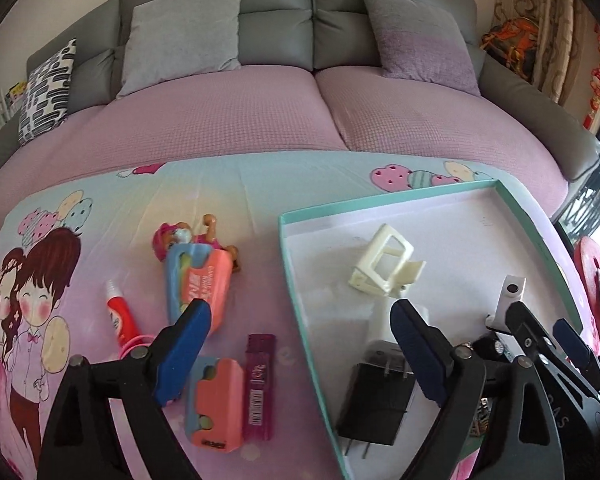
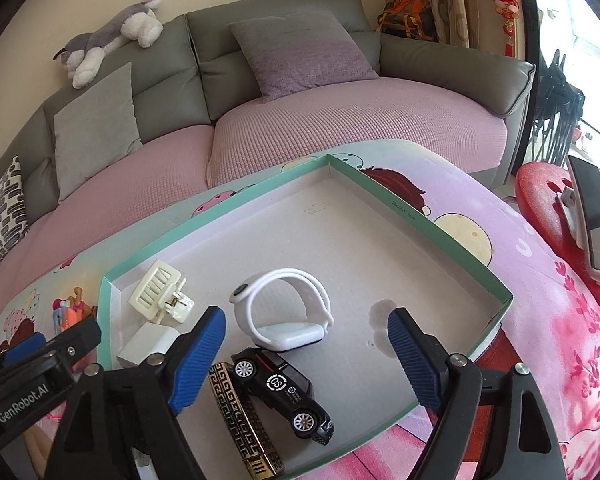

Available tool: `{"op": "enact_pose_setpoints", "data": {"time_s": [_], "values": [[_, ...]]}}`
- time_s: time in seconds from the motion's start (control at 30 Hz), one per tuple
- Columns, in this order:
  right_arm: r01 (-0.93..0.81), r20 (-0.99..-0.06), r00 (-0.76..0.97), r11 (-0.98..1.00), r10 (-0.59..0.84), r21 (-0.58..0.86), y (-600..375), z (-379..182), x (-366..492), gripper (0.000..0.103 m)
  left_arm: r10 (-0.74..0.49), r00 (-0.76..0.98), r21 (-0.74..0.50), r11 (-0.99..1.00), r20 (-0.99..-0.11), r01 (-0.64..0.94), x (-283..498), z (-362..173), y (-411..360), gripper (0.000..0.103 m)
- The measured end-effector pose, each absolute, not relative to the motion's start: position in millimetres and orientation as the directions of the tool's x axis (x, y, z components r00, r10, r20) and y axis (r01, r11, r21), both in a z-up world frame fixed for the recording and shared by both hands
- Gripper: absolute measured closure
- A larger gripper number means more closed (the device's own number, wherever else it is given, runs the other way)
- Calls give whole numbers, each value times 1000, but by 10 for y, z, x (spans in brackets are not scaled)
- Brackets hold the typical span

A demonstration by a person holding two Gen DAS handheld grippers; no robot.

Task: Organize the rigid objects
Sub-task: 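Carry the white charger and white watch into the tray and open both tools, then move the left tool to the pink watch band and close on it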

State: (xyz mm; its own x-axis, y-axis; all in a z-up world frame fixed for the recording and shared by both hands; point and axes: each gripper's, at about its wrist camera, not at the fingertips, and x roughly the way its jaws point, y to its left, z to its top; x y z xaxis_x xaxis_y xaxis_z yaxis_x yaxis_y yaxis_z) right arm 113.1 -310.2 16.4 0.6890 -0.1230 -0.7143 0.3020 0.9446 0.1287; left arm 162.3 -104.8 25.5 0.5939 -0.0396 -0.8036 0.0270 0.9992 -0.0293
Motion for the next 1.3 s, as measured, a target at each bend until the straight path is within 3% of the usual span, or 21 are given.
{"op": "enact_pose_setpoints", "data": {"time_s": [0.1, 0.4, 0.7, 1.3], "values": [[288, -713, 690, 951, -126, 111, -3041, 169, 1142, 0, 6, 572, -36, 997, -820, -62, 1644, 195, -776, 11], [231, -707, 698, 970, -111, 75, -2765, 202, 1171, 0, 74, 534, -79, 963, -842, -258, 1544, 58, -60, 11], [57, -691, 723, 997, -6, 51, -2104, 265, 1184, 0, 167, 547, -73, 918, -820, -390, 1320, 171, 504, 10], [-150, -727, 671, 987, 142, 54, -1215, 87, 1187, 0, 198, 510, -102, 860, -837, -500, 995, 77, 1191, 10]]}}
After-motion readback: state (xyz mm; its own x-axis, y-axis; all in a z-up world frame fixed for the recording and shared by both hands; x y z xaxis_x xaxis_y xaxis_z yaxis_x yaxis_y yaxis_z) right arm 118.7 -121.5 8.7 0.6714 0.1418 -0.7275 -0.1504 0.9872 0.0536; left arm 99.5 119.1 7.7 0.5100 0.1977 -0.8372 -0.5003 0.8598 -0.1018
